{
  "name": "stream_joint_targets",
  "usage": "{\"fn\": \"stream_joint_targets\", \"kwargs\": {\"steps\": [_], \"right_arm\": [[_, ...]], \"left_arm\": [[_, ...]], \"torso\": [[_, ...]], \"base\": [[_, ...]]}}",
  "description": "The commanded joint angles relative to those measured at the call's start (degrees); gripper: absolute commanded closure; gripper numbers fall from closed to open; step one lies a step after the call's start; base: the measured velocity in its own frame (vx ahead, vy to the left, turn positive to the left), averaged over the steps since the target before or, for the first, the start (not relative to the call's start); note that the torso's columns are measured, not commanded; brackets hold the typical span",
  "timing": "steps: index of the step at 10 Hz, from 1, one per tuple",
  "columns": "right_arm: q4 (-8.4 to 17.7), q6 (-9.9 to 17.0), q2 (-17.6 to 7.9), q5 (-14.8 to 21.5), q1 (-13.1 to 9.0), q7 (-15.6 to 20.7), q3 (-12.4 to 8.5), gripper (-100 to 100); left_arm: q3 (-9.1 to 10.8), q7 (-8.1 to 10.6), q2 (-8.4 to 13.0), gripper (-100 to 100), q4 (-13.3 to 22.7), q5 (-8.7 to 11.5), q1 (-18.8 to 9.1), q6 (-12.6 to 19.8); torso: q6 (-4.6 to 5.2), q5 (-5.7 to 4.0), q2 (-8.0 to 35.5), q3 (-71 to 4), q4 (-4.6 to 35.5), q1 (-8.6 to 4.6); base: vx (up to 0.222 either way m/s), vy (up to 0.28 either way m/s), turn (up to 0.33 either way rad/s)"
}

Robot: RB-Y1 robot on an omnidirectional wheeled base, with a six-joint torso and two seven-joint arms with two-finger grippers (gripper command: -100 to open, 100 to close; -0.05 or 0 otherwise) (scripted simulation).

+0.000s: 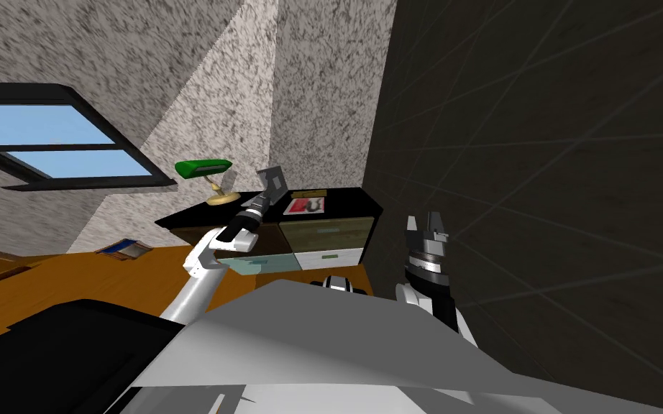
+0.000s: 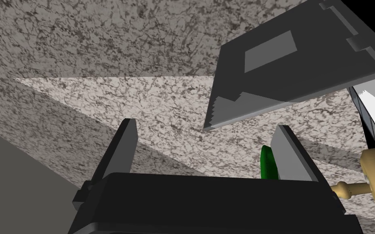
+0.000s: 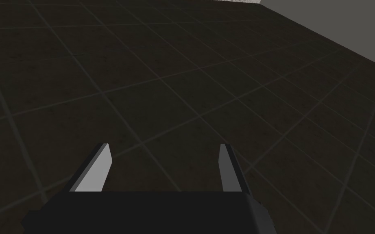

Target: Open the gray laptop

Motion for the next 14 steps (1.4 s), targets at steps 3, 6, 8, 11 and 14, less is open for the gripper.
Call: {"fn": "stream_joint_targets", "kwargs": {"steps": [3, 6, 8, 11, 14], "right_arm": [[0.0, 0.0, 0.0, 0.0, 0.0, 0.0, 0.0, 0], [0.0, 0.0, 0.0, 0.0, 0.0, 0.0, 0.0, 0], [0.0, 0.0, 0.0, 0.0, 0.0, 0.0, 0.0, 0], [0.0, 0.0, 0.0, 0.0, 0.0, 0.0, 0.0, 0], [0.0, 0.0, 0.0, 0.0, 0.0, 0.0, 0.0, 0]], "left_arm": [[2.50, 0.61, 3.5, -100, 0.5, 0.1, -0.7, 6.8], [4.80, 1.14, 6.7, -100, 1.0, 0.1, -1.2, 12.7], [5.93, 1.40, 8.3, -100, 1.3, 0.1, -1.4, 15.5], [8.14, 1.90, 11.2, -100, 1.6, 0.1, -1.8, 20.3], [10.20, 2.36, 13.9, -100, 1.8, 0.1, -2.1, 24.9]], "torso": [[0.04, -0.01, 0.0, 0.0, 0.0, -0.02], [0.04, 0.01, -0.1, 0.0, 0.0, 0.02], [0.03, 0.00, 0.0, 0.0, 0.0, 0.00], [0.01, -0.01, 0.0, 0.0, 0.0, -0.06], [0.02, -0.01, 0.0, 0.0, 0.0, -0.02]], "base": [[0.023, 0.003, -0.080], [0.037, 0.025, -0.113], [0.032, 0.034, -0.065], [0.029, 0.035, -0.078], [0.034, 0.046, -0.082]]}}
